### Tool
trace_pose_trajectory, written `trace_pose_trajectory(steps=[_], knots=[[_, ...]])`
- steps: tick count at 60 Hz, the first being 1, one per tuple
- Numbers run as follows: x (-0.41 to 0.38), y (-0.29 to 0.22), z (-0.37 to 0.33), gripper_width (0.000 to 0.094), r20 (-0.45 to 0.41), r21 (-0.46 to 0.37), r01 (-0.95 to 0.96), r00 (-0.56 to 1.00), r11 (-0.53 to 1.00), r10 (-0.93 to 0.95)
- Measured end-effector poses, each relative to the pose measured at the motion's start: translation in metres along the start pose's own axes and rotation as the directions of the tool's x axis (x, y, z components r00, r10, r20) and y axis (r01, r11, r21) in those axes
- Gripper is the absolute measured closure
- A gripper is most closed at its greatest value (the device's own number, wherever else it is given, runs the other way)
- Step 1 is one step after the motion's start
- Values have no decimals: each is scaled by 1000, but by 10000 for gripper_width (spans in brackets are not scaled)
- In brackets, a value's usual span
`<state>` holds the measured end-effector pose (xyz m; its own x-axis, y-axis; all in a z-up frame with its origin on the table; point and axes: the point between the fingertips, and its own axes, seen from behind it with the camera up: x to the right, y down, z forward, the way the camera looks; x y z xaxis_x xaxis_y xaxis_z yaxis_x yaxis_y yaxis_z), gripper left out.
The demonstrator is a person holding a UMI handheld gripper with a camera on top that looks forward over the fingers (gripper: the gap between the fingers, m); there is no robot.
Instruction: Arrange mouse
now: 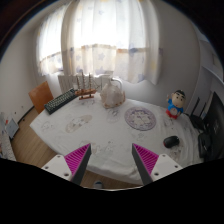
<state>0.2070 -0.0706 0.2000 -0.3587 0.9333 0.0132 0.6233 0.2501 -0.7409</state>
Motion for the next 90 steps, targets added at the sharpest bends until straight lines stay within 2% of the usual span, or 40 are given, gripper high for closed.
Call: trace_pose_trajectory(steps=[12,34,46,62,71,90], knots=[[30,24,10,88,-43,-27,-45,998,999,44],[152,79,14,89,-232,-34,-146,963,989,134],[198,109,16,90,-290,-23,-183,942,983,169],[239,121,39,88,-307,21,-214,928,977,210],[262,116,69,88,-302,78,-204,928,976,218],[318,114,152,87,-324,121,-226,911,966,254]])
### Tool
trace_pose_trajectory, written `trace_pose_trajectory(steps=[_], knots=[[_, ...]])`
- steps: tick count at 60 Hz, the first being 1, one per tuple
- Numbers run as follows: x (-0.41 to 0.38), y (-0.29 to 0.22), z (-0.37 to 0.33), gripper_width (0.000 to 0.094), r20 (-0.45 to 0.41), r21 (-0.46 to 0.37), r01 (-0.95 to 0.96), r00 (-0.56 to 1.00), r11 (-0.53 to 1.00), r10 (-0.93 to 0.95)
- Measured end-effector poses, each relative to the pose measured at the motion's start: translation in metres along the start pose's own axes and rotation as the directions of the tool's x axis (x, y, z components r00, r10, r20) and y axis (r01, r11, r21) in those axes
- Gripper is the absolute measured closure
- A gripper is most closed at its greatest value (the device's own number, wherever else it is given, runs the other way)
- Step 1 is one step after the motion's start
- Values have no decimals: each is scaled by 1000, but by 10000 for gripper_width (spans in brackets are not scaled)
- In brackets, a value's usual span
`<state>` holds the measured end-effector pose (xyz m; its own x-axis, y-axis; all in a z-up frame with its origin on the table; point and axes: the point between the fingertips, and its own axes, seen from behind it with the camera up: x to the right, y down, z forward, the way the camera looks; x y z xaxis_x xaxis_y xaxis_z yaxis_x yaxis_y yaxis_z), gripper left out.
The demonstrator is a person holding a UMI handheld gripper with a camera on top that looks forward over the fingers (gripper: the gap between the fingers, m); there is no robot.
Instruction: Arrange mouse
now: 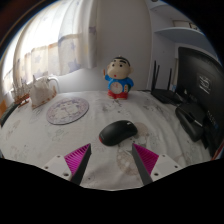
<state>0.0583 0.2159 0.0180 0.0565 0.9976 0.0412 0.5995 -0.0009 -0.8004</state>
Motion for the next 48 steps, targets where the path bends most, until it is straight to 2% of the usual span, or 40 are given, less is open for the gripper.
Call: trace_pose_trajectory(steps=[15,23,48], knots=[[4,-6,63,89,-18,-38,-40,999,998,39],[5,-22,84,76,-29,-33,-49,998,998,48],[-11,-63,138,90,-1,-46,-29,1000,999,29]])
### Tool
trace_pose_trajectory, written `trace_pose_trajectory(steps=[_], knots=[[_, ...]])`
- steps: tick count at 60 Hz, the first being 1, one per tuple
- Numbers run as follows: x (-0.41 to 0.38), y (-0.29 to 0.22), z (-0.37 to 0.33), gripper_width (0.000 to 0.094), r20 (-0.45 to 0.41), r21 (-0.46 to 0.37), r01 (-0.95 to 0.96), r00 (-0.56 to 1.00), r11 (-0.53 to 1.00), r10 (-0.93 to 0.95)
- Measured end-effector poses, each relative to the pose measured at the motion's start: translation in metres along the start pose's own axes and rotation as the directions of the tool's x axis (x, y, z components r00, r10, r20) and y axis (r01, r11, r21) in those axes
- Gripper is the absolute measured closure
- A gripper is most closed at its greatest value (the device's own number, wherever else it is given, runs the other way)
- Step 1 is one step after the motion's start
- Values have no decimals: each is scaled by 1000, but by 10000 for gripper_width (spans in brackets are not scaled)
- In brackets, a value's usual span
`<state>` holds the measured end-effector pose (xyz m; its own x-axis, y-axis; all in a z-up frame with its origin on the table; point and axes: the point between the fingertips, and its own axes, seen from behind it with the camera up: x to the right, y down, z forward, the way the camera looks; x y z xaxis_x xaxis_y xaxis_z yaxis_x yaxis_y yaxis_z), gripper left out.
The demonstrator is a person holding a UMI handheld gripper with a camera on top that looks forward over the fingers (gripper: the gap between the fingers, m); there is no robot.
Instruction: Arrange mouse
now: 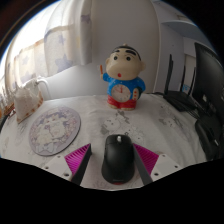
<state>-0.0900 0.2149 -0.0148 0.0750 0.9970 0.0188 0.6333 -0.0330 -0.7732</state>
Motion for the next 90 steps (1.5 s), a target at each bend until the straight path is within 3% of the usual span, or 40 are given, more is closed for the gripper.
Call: trace_pose_trajectory(steps=[4,11,21,29,40,51,62,67,69,81,90], knots=[[-1,-2,3,147,-1,-2,4,1000,1000,-4],[-3,-3,4,411,1,-4,11,1000,1000,-11],[-2,-9,1,442,-6,-24,39,999,999,-39],[-18,-59,-21,448,-1,39,37,999,999,-37],[-105,-124,-26,453,111,94,7,994,996,-17],[-191,-89,23,454,160,22,56,985,998,-59],[-214,-44,45,400,145,-37,107,984,994,-101],[-206,-51,31,66,109,-52,114,988,992,-108],[-203,-57,20,104,105,-59,110,989,992,-104],[-186,-90,-112,84,94,-141,13,996,990,1],[-161,-75,-201,83,38,-187,22,999,982,-15]])
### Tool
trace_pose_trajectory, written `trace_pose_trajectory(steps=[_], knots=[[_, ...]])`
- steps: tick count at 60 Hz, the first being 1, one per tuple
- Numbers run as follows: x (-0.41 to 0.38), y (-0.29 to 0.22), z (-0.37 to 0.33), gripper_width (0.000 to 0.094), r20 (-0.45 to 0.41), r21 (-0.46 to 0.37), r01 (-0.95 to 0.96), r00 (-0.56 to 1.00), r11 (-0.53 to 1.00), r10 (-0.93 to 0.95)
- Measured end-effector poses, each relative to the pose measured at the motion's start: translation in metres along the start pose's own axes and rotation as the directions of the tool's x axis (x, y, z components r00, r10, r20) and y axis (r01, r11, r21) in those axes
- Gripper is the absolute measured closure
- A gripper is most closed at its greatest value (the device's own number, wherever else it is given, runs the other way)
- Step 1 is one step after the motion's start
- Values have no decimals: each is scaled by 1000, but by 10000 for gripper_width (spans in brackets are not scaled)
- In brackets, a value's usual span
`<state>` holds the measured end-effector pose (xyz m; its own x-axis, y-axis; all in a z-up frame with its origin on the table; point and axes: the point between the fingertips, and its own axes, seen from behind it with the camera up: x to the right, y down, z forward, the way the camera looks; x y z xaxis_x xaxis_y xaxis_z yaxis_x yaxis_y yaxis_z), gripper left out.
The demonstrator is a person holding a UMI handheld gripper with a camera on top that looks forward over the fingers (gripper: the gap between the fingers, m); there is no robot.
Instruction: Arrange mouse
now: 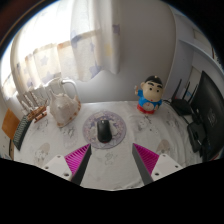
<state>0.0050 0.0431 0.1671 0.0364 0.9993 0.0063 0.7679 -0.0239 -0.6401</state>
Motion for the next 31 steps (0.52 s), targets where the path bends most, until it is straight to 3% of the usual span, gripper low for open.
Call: trace_pose_trajectory(steps=[25,31], knots=[[36,42,-64,90,-51,24,32,998,999,-30],[32,51,-70,93,-22,12,21,1000,1000,-21]])
